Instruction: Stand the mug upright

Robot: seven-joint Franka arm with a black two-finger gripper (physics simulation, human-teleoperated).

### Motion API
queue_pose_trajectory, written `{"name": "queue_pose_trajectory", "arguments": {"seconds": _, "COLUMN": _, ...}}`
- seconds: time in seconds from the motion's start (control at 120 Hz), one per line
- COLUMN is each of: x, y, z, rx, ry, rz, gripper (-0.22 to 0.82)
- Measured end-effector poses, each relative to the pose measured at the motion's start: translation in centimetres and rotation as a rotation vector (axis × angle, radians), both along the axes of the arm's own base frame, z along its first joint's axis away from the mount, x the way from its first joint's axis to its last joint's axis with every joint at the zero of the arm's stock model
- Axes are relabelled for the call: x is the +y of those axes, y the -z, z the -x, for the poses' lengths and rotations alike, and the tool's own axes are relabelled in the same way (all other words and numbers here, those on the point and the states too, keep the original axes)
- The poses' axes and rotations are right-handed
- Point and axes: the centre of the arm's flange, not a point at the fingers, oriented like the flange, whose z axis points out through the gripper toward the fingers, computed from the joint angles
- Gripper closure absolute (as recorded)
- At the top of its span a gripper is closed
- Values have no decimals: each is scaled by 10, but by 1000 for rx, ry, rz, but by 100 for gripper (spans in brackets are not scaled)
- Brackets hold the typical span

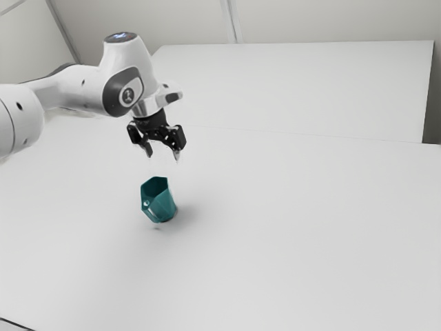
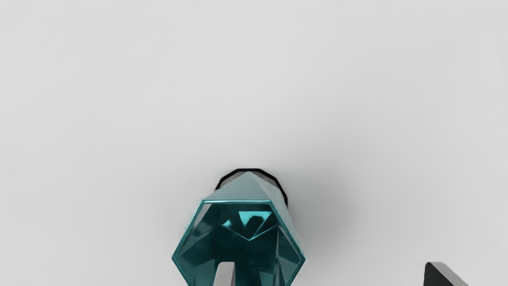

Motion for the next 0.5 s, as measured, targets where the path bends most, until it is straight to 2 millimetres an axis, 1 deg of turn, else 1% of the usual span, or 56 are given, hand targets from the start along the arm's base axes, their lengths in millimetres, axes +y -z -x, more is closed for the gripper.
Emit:
{"name": "queue_pose_trajectory", "arguments": {"seconds": 0.033, "x": 0, "y": -14, "z": -4, "rx": -15, "ry": -1, "rz": 14, "gripper": 8}}
{"name": "queue_pose_trajectory", "arguments": {"seconds": 0.117, "x": 0, "y": -58, "z": -11, "rx": -50, "ry": 2, "rz": 36, "gripper": 6}}
{"name": "queue_pose_trajectory", "arguments": {"seconds": 0.183, "x": -1, "y": -85, "z": -11, "rx": -55, "ry": 11, "rz": 46, "gripper": 4}}
{"name": "queue_pose_trajectory", "arguments": {"seconds": 0.217, "x": -2, "y": -95, "z": -10, "rx": -51, "ry": 17, "rz": 49, "gripper": 4}}
{"name": "queue_pose_trajectory", "arguments": {"seconds": 0.267, "x": -4, "y": -104, "z": -6, "rx": -39, "ry": 27, "rz": 51, "gripper": 3}}
{"name": "queue_pose_trajectory", "arguments": {"seconds": 0.317, "x": -6, "y": -108, "z": -2, "rx": -23, "ry": 36, "rz": 52, "gripper": 2}}
{"name": "queue_pose_trajectory", "arguments": {"seconds": 0.5, "x": -6, "y": -107, "z": 5, "rx": 27, "ry": 54, "rz": 57, "gripper": 1}}
